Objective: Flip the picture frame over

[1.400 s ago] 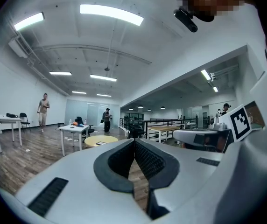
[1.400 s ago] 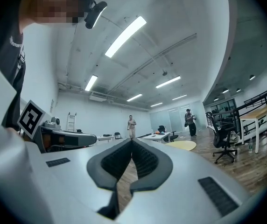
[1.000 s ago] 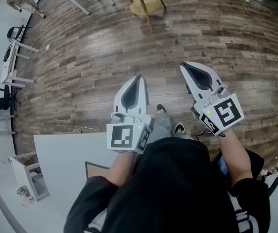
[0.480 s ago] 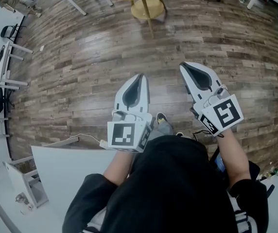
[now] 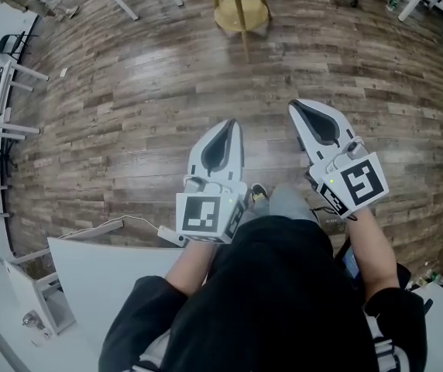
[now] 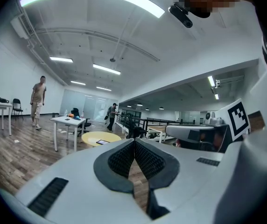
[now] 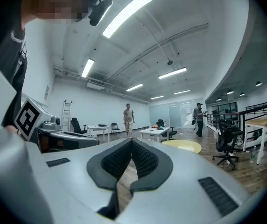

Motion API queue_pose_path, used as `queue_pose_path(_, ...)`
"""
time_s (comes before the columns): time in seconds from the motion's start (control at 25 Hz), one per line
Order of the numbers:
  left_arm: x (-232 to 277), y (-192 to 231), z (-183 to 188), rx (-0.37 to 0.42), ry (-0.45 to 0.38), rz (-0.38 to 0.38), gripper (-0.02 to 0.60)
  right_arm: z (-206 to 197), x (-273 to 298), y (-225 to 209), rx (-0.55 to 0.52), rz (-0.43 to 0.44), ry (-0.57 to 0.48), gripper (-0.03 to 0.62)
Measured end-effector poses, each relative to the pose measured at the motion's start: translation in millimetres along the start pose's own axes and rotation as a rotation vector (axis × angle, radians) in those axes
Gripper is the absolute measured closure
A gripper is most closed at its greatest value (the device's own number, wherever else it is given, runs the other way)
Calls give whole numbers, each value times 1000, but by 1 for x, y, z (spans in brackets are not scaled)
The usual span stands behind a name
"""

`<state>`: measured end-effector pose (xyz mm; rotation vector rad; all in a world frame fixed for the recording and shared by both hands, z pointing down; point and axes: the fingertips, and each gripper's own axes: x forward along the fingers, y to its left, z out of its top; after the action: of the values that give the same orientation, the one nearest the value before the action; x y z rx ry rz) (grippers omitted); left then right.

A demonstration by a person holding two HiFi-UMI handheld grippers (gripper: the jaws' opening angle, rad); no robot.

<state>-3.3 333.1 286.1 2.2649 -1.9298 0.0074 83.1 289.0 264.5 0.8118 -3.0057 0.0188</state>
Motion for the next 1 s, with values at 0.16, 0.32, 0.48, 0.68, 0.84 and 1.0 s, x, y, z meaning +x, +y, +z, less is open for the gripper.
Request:
queue_pose_path(0.16, 15, 6, 1, -3, 8, -15, 558, -1, 11, -14, 6, -20, 4, 576)
queue_pose_path(0.32, 38, 12, 2, -12, 27, -8, 558, -5, 24, -34, 6, -22, 12, 576)
queue_pose_path(0.48, 68, 12, 4, -4, 28, -12, 558, -8, 36, -62, 19, -21, 11, 575)
queue_pose_path(0.68, 113, 10, 13, 13, 25, -3, 558, -6, 51, -107, 31, -18, -7, 575)
queue_pose_path(0.84, 153, 7, 20, 43, 25, 2, 558, -5, 61, -146, 40, -9, -24, 575)
queue_pose_path(1.0, 181, 4, 23, 57, 26, 19, 558, -7, 68, -177, 52, 3, -41, 575)
